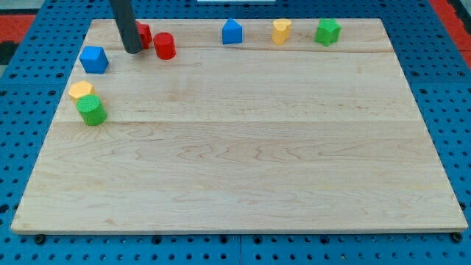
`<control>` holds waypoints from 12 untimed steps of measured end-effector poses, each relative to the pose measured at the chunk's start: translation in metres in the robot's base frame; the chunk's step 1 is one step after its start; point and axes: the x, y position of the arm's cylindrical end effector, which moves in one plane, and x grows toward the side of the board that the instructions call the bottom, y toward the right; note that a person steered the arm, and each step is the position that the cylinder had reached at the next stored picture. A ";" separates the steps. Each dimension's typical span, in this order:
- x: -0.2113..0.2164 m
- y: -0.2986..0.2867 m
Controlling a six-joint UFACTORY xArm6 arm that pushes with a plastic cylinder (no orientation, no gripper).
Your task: Move the red circle to the top right of the blue triangle
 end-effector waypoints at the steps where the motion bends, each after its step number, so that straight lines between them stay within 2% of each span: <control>1: 0.009 0.000; 4: 0.007 0.051; 10: 0.003 0.059; 12: -0.010 0.087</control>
